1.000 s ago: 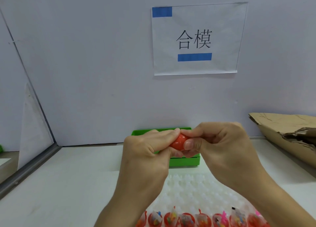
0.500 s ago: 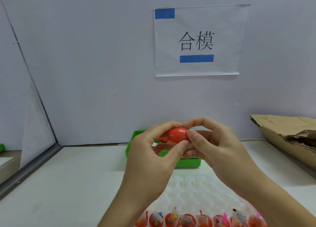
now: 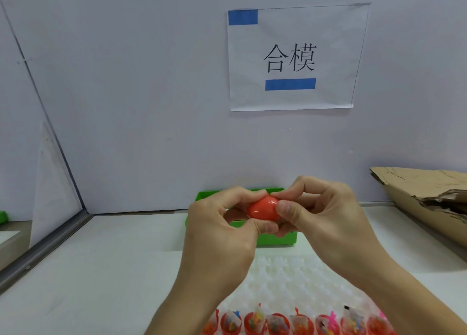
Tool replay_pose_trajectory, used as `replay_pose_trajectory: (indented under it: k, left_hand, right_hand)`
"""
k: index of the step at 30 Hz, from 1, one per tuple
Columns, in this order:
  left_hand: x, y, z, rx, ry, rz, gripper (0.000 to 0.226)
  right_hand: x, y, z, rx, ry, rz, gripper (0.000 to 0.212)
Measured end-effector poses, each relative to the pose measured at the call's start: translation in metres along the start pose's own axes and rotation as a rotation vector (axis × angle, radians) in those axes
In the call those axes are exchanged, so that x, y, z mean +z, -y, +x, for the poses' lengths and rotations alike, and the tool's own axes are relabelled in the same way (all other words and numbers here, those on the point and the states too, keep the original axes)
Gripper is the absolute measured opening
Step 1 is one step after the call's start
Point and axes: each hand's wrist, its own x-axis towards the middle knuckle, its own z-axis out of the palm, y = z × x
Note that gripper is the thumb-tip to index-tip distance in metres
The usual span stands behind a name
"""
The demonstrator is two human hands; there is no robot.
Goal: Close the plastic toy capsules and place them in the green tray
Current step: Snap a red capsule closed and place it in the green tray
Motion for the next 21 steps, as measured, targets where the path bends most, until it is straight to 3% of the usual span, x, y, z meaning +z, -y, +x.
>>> replay_pose_trajectory:
  k: [2,7,10,13,16,17,21]
  left_hand:
    - [0.001,0.000,-0.002,0.019,-0.003,0.060,0.038]
    - [0.002,0.000,-0.004,0.039,0.003,0.125,0.039]
    - [-0.002,-0.002,-0.003,0.078,0.007,0.176,0.043]
    - [-0.002,-0.005,-0.002,0.124,-0.006,0.179,0.029]
    - [-0.001,-0.007,-0.001,0.163,-0.043,0.159,0.018]
    - [-0.001,-0.006,0.000,0.180,-0.042,0.175,0.015]
    - [0.001,-0.002,0.000,0.259,-0.072,0.304,0.010]
  right_hand:
    - [0.000,0.001,0.000,-0.031,-0.008,-0.051,0.003]
    - [-0.002,0.004,-0.001,-0.082,0.004,-0.171,0.031]
    - [0.000,0.004,-0.002,-0.086,0.003,-0.172,0.030]
    - [0.004,0.003,-0.003,-0.089,-0.018,-0.128,0.033]
    - [0.011,-0.001,-0.004,-0.080,-0.045,-0.045,0.021]
    - [0.013,-0.001,-0.005,-0.064,-0.034,-0.020,0.014]
    - [0.017,0.004,-0.008,-0.034,0.048,-0.074,0.017]
